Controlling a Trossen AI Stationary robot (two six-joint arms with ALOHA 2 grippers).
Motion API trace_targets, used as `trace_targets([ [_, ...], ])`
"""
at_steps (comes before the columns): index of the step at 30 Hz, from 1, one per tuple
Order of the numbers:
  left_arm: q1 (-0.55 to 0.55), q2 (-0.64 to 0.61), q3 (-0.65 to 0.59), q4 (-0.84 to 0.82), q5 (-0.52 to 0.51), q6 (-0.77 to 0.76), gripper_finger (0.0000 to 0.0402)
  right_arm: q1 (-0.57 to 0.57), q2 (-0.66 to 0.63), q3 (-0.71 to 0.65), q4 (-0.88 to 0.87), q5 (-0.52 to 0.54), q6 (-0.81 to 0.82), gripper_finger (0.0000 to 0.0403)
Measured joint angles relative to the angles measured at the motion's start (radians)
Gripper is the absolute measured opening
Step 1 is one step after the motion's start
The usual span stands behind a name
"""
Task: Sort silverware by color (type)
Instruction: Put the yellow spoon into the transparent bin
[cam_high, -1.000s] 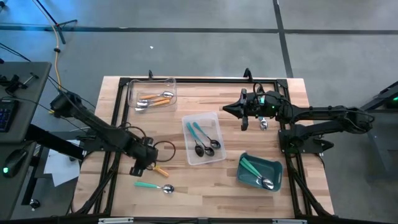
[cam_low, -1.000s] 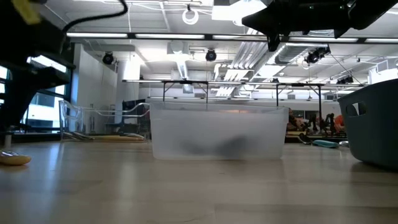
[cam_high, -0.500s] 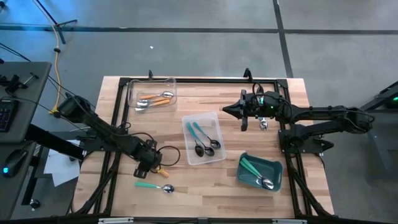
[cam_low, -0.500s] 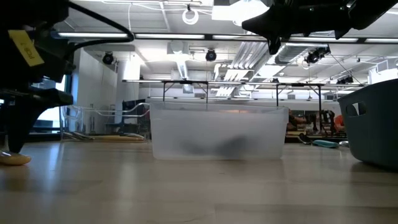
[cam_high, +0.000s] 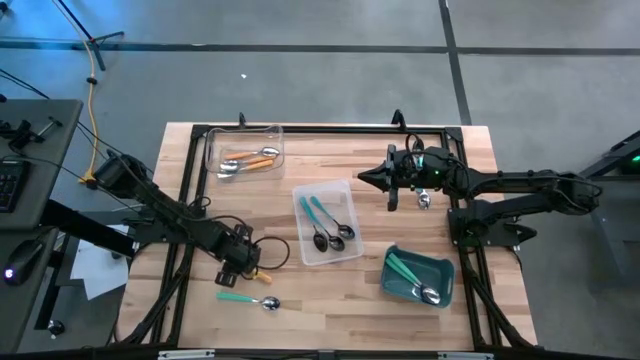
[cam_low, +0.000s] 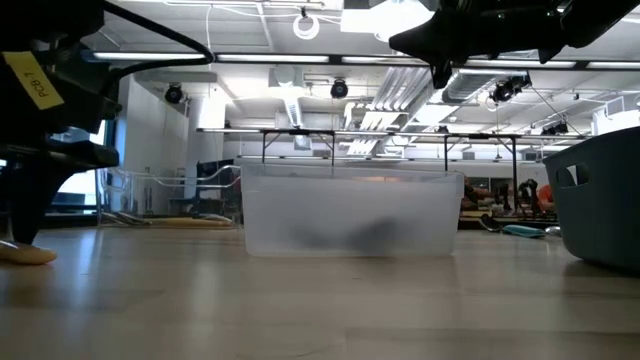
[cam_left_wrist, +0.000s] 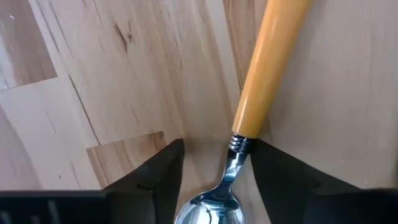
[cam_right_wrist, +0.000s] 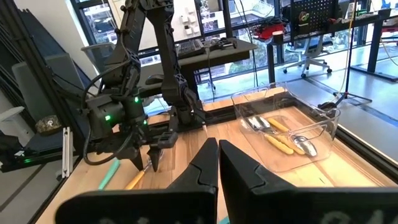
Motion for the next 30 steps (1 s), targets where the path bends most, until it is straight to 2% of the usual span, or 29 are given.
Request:
trace_targets([
  [12, 0.000, -0.007, -0.002, 0.002, -0.011, 0.000, 0.0015, 0.000, 0.000, 0.000, -0.009, 0.000, 0.000, 0.0000],
  [18, 0.001, -0.024, -0.003, 0.004, -0.012, 0.034, 0.0023, 0.000, 0.000, 0.000, -0.011, 0.000, 0.000, 0.0000],
  [30, 0.002, -0.029, -0.004, 0.004, -0.001, 0.036, 0.0012, 0.000, 0.000, 0.000, -0.040, 0.000, 0.001, 0.0000],
])
